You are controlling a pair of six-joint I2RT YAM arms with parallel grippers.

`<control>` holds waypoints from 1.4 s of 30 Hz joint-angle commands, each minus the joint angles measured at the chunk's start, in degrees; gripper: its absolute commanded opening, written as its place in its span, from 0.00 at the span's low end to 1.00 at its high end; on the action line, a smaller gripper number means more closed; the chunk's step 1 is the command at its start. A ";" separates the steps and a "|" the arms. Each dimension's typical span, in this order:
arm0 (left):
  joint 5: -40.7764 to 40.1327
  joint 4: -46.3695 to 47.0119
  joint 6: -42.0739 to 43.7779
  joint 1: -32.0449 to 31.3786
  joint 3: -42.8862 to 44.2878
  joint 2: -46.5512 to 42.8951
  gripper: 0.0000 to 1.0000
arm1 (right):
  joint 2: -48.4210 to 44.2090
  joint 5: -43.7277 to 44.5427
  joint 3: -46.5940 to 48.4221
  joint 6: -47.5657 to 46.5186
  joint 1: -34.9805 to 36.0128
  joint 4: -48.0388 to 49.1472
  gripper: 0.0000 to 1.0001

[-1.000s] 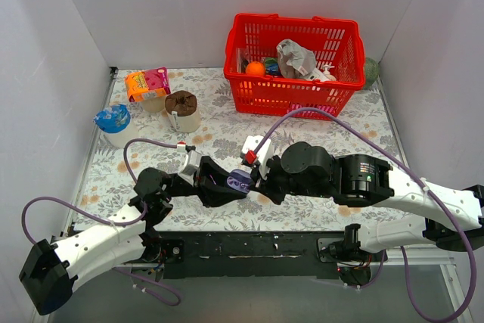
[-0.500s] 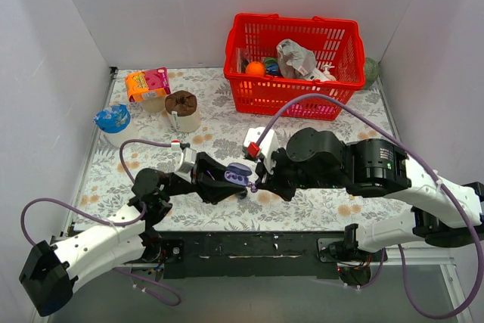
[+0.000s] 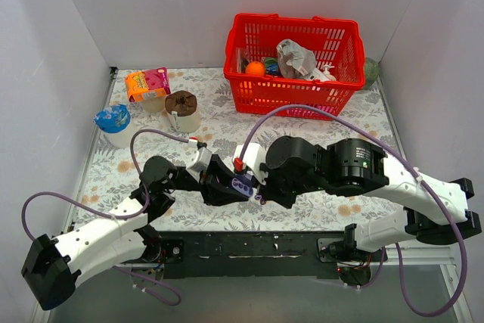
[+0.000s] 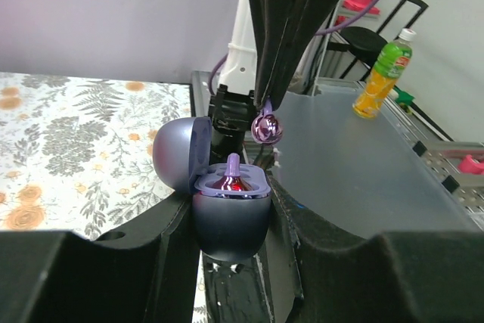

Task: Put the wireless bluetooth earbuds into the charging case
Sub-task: Place the earbud in the charging case.

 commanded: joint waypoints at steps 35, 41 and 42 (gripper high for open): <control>7.69 -5.91 -0.39 -0.71 5.49 4.54 0.00 | 2.96 -0.02 -0.58 -1.33 0.38 2.69 0.01; 7.42 -5.56 -0.39 -1.32 5.75 5.16 0.00 | 2.87 0.25 -0.93 -1.51 0.38 3.31 0.01; 7.34 -5.64 -0.39 -1.41 5.66 5.16 0.00 | 2.87 0.25 -0.84 -1.51 0.38 3.39 0.01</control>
